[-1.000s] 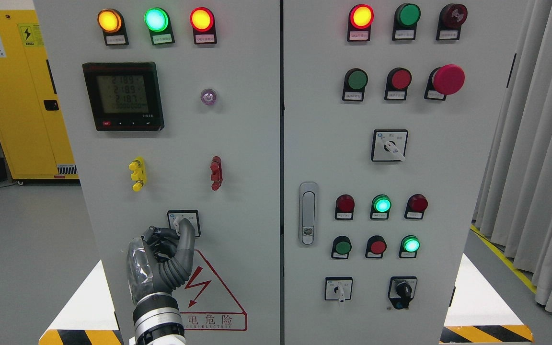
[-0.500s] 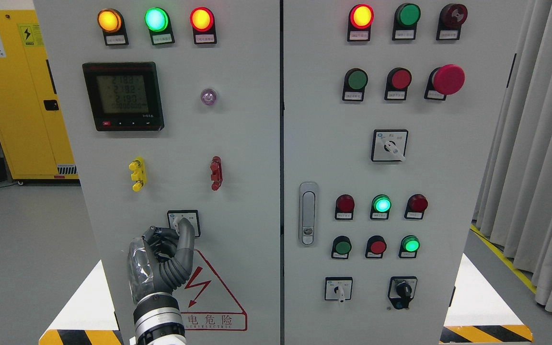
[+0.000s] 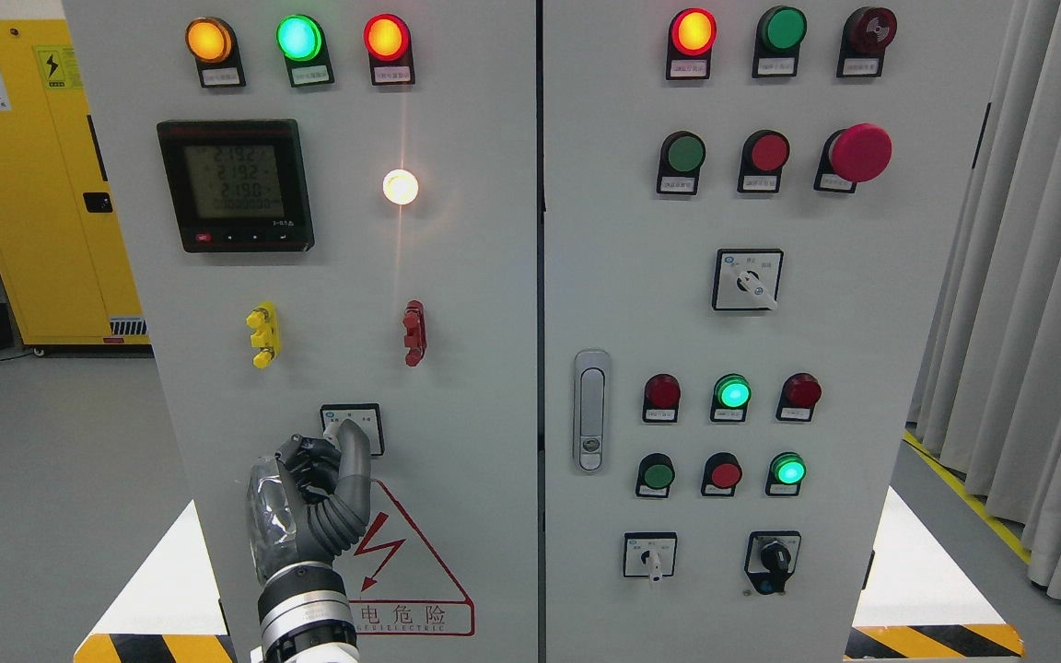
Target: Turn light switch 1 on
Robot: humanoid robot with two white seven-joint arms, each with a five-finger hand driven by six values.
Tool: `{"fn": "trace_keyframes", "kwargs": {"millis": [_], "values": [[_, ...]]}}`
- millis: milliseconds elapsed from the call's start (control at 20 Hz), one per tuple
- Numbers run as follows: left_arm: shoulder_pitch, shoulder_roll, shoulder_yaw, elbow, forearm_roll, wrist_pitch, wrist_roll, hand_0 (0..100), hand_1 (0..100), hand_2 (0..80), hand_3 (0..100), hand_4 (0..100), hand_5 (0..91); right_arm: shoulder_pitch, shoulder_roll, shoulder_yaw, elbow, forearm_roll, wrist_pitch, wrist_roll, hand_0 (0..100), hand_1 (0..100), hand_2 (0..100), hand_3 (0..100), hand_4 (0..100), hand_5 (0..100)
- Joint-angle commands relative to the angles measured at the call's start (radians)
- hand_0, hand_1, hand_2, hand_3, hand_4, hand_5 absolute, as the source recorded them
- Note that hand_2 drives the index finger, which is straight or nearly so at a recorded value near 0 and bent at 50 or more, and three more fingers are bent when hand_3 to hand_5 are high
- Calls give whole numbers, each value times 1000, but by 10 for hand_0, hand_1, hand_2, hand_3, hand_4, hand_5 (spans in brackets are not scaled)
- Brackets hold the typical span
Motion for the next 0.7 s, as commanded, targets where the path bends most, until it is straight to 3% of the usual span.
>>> {"fn": "trace_keyframes", "kwargs": {"millis": [0,150,250,500,650], "values": [[-1,0,1,1,0,5,4,704,471,667,960,876,783,0,0,0,0,-29,0,2,0,500,40,0,0,0],[-1,0,1,1,0,5,3,693,455,666,960,876,783,0,0,0,0,-29,0,0,0,500,40,0,0,0],[-1,0,1,1,2,6,3,580,460,664,959,876,784,0,0,0,0,-29,0,0,0,500,40,0,0,0],[-3,1,1,2,0,6,3,491,475,663,957,876,782,0,0,0,0,-29,0,0,0,500,40,0,0,0],[-3,0,1,2,0,6,3,385,495,663,958,875,779,2,0,0,0,-29,0,0,0,500,40,0,0,0]]}}
